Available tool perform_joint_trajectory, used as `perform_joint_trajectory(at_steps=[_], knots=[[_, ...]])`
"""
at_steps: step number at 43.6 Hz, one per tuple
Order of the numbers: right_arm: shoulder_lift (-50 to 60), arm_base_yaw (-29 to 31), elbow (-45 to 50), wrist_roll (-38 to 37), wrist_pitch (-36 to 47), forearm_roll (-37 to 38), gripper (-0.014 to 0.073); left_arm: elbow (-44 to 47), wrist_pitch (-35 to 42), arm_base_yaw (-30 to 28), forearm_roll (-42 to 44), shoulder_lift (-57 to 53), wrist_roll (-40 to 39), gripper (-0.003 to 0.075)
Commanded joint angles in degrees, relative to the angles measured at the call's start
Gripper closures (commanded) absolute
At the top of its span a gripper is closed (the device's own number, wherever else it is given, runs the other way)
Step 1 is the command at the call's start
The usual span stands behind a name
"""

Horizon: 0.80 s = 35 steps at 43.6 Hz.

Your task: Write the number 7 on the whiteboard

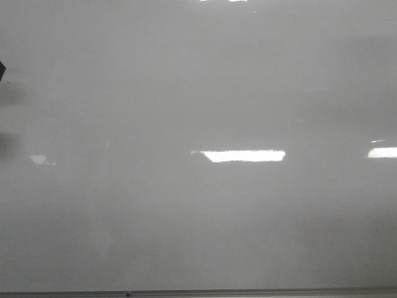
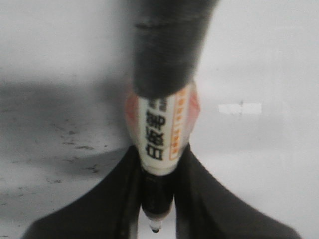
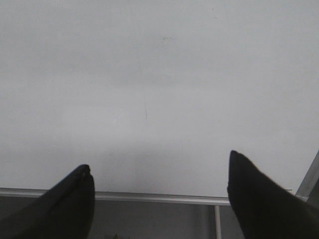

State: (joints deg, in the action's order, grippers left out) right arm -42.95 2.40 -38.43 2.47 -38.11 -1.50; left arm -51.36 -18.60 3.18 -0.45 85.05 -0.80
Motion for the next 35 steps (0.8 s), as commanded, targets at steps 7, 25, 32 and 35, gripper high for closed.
perform_joint_trajectory(at_steps=[7, 25, 32, 35], knots=[[0.11, 0.0, -1.95, 0.77, 4.04, 0.48, 0.002, -2.61, -4.84, 0.47, -0.52, -6.33, -0.23, 0.0738], [-0.57, 0.0, -3.8, 1.72, -0.95, -3.53, 0.002, -11.75, -34.06, 7.79, -2.71, -15.08, 18.12, 0.0741], [-2.7, 0.0, -6.73, 8.4, -5.23, -9.01, 0.002, -13.41, -39.36, 13.79, -11.85, -14.27, 30.98, 0.0741], [-3.98, 0.0, -7.81, 13.2, -7.07, -12.9, 0.002, -13.91, -40.79, 16.56, -14.55, -13.03, 35.46, 0.0741]])
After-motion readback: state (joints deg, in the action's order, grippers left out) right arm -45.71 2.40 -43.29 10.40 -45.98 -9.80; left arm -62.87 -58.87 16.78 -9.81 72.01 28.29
